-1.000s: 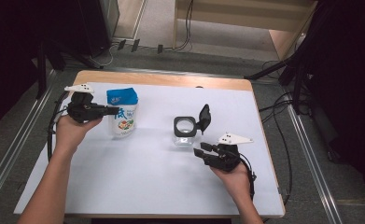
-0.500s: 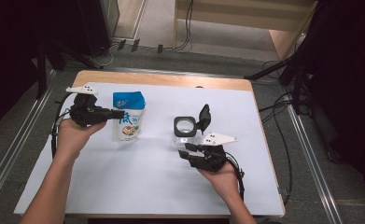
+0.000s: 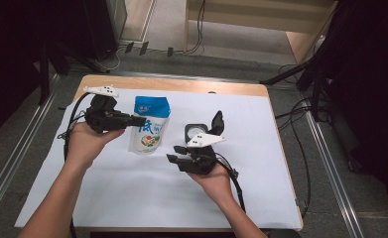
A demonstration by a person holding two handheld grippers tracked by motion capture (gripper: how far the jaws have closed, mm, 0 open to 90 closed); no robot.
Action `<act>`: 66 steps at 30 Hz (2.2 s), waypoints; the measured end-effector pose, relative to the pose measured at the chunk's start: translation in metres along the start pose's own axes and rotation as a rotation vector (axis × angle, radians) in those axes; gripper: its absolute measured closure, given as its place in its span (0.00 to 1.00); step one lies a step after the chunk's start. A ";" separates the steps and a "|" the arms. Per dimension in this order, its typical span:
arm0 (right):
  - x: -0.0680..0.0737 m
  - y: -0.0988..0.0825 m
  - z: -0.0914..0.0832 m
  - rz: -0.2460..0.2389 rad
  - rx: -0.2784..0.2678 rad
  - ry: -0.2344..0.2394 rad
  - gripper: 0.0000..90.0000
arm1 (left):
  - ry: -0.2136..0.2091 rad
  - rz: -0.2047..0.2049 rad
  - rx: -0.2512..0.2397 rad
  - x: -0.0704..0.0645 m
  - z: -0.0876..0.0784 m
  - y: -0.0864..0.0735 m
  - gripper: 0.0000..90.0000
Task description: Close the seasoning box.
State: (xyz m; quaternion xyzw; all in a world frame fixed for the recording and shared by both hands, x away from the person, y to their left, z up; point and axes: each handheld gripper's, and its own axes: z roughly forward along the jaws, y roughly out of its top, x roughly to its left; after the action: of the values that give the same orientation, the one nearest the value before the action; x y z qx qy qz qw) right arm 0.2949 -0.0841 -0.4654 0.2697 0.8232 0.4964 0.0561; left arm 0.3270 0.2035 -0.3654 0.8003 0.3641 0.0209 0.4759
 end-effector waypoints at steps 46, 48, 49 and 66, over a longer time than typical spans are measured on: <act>0.021 0.001 0.071 -0.030 -0.020 -0.067 0.61 | -0.025 -0.001 0.103 -0.022 0.016 0.037 1.00; 0.021 0.001 0.070 -0.033 -0.018 -0.069 0.60 | -0.033 0.001 0.108 -0.023 0.021 0.040 0.99; 0.021 0.001 0.070 -0.032 -0.016 -0.067 0.59 | -0.031 0.004 0.113 -0.023 0.024 0.041 0.99; 0.023 -0.004 0.062 0.008 -0.021 -0.019 0.60 | -0.031 0.024 0.163 -0.022 0.057 0.050 0.99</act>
State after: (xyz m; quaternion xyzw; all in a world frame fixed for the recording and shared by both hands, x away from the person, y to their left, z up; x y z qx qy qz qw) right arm 0.2962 -0.0254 -0.4962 0.2773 0.8164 0.5024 0.0648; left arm 0.3606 0.1335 -0.3508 0.8410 0.3475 -0.0156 0.4145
